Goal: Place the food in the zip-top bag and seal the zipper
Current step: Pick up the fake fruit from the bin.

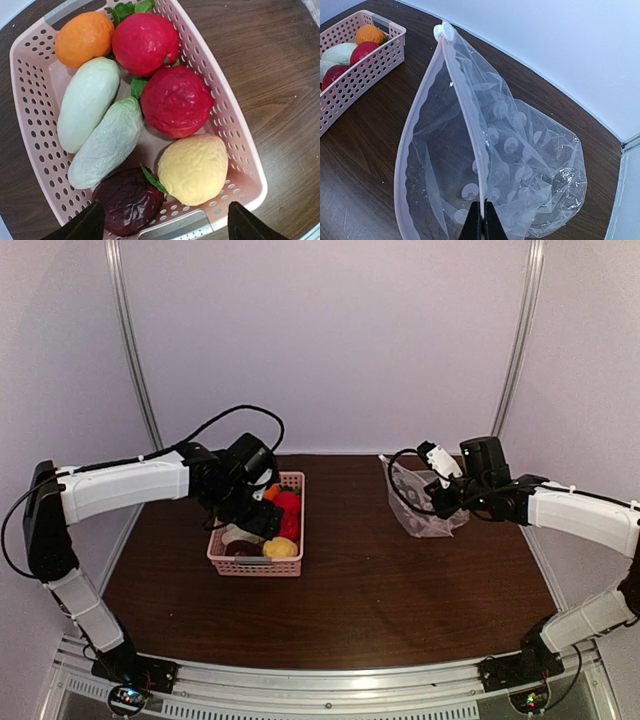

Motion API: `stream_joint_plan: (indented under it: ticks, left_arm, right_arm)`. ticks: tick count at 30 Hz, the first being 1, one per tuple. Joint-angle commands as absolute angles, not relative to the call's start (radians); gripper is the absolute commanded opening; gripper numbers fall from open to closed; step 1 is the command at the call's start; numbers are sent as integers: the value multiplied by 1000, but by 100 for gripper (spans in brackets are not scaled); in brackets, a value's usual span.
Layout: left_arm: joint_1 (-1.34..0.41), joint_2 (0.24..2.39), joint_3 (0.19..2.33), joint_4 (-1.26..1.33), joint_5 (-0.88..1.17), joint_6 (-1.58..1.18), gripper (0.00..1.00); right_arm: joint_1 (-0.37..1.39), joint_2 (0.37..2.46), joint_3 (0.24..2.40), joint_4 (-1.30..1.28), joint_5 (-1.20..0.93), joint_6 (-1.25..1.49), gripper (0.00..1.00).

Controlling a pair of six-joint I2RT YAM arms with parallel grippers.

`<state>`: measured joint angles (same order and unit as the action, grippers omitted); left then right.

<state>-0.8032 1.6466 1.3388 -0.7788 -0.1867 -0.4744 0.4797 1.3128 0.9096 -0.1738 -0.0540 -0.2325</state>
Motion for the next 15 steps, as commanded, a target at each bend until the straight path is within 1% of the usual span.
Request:
stream_joint_plan:
  ticks: [1, 4, 7, 10, 15]
  left_arm:
    - [-785, 1727, 1404, -841, -105, -438, 85]
    - [-776, 1774, 1434, -865, -74, -434, 81]
    - [-772, 1801, 1437, -845, -12, -430, 80]
    - [-773, 1832, 1437, -827, 35, -443, 81]
    - [-773, 1888, 1456, -818, 30, -453, 83]
  right_arm:
    - [472, 1304, 897, -189, -74, -235, 0]
    - [472, 1302, 896, -192, -74, -234, 0]
    - [472, 1298, 894, -192, -70, -235, 0]
    - [472, 1298, 894, -194, -69, -237, 0]
    - [472, 1302, 893, -195, -72, -238, 0]
